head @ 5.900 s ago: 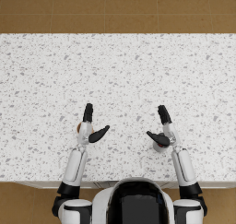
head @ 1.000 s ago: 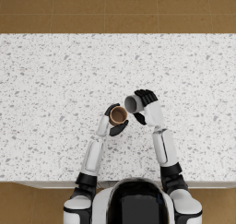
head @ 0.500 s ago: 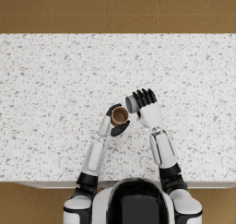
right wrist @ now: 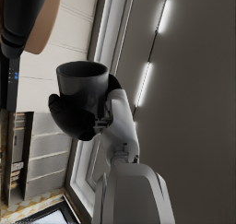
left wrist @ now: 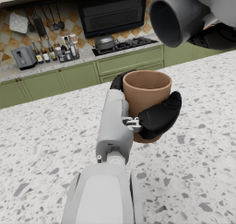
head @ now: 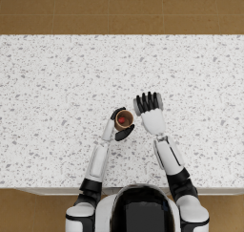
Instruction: Pick up two cups and pour the berry on the right into the cup on the left
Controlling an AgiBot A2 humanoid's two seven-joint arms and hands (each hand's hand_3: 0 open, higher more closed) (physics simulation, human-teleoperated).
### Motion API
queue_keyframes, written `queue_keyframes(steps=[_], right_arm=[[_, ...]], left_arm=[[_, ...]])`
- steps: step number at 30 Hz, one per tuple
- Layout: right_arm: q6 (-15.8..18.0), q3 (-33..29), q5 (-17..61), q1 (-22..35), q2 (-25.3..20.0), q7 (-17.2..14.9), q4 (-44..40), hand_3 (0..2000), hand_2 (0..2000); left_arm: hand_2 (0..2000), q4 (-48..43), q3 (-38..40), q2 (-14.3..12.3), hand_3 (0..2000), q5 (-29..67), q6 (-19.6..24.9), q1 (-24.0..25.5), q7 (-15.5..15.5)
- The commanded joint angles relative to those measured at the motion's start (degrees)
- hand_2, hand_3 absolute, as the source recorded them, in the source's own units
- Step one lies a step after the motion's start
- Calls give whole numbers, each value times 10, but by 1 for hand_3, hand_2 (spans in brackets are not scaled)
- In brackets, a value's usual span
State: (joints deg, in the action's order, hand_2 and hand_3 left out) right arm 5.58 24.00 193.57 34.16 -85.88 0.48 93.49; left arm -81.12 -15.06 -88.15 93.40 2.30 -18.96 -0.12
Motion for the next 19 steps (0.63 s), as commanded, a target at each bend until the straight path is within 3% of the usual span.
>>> queue_keyframes(steps=[1,19], right_arm=[[1,-3,13,10,-8,0,4,1280,2000],[12,-4,46,-8,-6,-1,2,1280,2000]], left_arm=[[2000,-7,5,-3,1280,0,0,-7,0],[2000,-19,10,0,1280,0,-1,11,0]])
